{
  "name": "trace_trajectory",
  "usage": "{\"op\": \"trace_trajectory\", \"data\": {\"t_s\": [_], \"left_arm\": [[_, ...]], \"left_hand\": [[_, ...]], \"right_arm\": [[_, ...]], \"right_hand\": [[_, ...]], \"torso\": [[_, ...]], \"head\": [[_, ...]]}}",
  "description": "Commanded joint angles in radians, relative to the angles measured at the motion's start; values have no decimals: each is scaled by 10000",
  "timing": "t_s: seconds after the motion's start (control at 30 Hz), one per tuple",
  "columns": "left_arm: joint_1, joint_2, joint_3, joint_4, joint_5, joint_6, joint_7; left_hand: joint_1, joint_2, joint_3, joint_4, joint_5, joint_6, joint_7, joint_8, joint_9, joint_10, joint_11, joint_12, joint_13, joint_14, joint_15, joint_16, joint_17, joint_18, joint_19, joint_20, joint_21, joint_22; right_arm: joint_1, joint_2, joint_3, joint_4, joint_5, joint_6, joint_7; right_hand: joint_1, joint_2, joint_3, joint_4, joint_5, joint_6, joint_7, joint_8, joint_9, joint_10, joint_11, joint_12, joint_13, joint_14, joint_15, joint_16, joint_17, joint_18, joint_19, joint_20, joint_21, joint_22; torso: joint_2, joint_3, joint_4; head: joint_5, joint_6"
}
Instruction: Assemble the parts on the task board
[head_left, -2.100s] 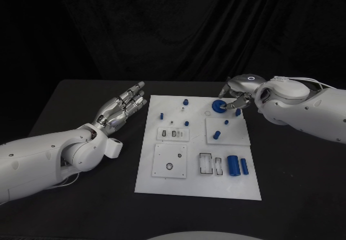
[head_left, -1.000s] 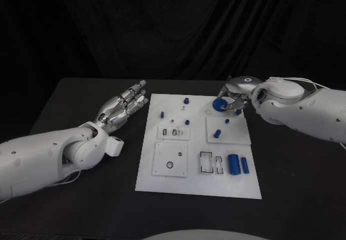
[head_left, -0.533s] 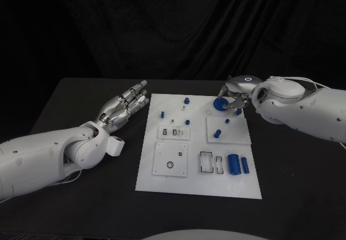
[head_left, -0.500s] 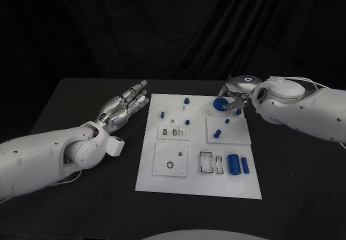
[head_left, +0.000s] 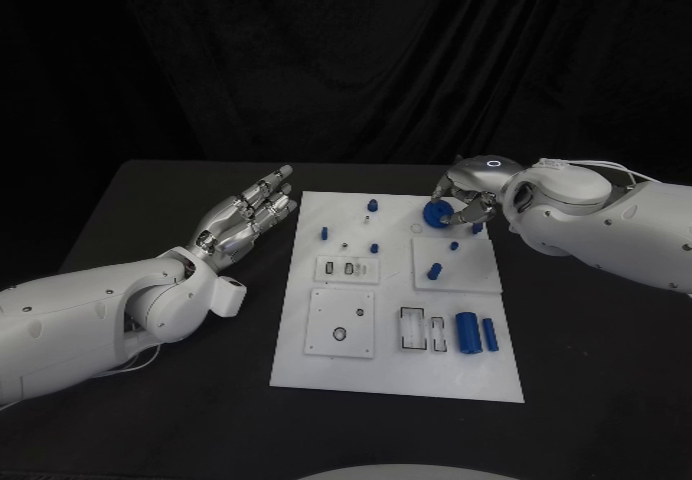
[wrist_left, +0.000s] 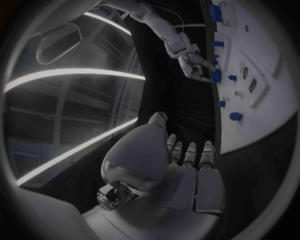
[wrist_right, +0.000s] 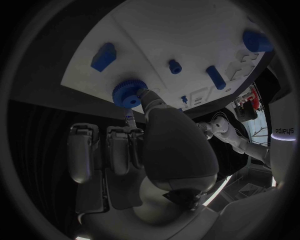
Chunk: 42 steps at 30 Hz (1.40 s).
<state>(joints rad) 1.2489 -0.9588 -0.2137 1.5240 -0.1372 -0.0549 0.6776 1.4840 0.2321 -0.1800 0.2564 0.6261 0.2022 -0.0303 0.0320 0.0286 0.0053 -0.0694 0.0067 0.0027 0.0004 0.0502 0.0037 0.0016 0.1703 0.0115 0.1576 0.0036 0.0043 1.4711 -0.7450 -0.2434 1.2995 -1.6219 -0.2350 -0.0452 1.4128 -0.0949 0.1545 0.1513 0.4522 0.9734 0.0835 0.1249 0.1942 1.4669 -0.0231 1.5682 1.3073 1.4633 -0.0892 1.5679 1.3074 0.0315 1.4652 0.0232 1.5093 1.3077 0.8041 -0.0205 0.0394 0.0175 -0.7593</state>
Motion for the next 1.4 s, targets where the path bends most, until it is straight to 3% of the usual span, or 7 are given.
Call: {"op": "trace_trajectory", "data": {"t_s": [0.03,0.17,0.43,0.87,1.1,1.23,1.4], "left_arm": [[-8,7,7,29,-65,136,509],[-9,34,7,20,-65,146,506],[-9,104,7,-32,-65,170,508],[-9,214,7,-75,-65,149,479],[-9,231,7,-74,-65,144,454],[-9,244,7,-85,-65,145,445],[-9,260,7,-100,-65,142,435]], "left_hand": [[68,3,43,-11,33,-3,59,17,7,-3,77,-48,-8,-4,90,-37,-16,57,-27,63,37,10],[78,-4,55,-29,58,0,67,16,8,-1,87,-48,-7,-4,107,-37,-16,58,-24,79,39,12],[91,-9,68,-50,82,5,70,16,8,-7,91,-50,-9,-4,117,-37,-16,58,-24,91,39,12],[109,-13,87,-79,113,11,69,15,9,-8,89,-50,-10,-4,125,-37,-16,58,-23,101,39,12],[113,-17,92,-87,121,20,67,17,11,-8,87,-50,-10,-4,125,-37,-16,58,-26,103,37,10],[113,-17,92,-87,121,20,67,17,11,-8,87,-50,-10,-4,125,-37,-16,58,-26,103,37,10],[113,-17,92,-87,121,20,67,17,11,-8,87,-50,-10,-4,125,-37,-16,58,-26,103,37,10]], "right_arm": [[116,-22,18,229,-70,-349,-74],[215,32,20,488,-70,-422,-58],[264,428,22,554,-70,-419,23],[228,1476,32,75,-70,-185,204],[104,1914,35,-240,-70,-49,297],[46,2089,40,-358,-70,-31,341],[14,2261,53,-453,-70,-53,375]], "right_hand": [[-69,3,-52,26,24,308,-301,725,1396,1039,-41,26,2635,1075,-65,29,2633,-134,627,-46,2,2350],[-85,6,-55,33,26,304,-302,737,1419,1039,-38,26,2635,1075,-65,29,2633,-141,644,-46,25,2361],[-108,24,-53,37,31,356,-301,807,1509,1039,-36,26,2635,1075,-61,29,2633,-151,670,-43,59,2379],[-117,41,-45,35,34,401,-296,856,1571,1039,-24,26,2635,1075,-54,29,2633,-152,671,-39,60,2381],[-115,47,-41,33,35,407,-295,864,1582,1039,-22,26,2635,1075,-52,29,2633,-152,672,-38,60,2381],[-114,50,-38,31,36,411,-294,869,1591,1039,-20,26,2635,1075,-50,29,2633,-151,669,-37,56,2380],[-114,51,-38,30,36,410,-293,870,1594,1039,-20,26,2635,1075,-49,29,2633,-151,671,-36,59,2381]], "torso": [[-3,1,-1],[-17,-5,-34],[-18,-30,-23],[6,-34,67],[17,-15,20],[28,-5,46],[22,14,31]], "head": [[-15,14],[20,20],[-15,39],[-161,10],[-103,-32],[-124,-52],[-148,-77]]}}
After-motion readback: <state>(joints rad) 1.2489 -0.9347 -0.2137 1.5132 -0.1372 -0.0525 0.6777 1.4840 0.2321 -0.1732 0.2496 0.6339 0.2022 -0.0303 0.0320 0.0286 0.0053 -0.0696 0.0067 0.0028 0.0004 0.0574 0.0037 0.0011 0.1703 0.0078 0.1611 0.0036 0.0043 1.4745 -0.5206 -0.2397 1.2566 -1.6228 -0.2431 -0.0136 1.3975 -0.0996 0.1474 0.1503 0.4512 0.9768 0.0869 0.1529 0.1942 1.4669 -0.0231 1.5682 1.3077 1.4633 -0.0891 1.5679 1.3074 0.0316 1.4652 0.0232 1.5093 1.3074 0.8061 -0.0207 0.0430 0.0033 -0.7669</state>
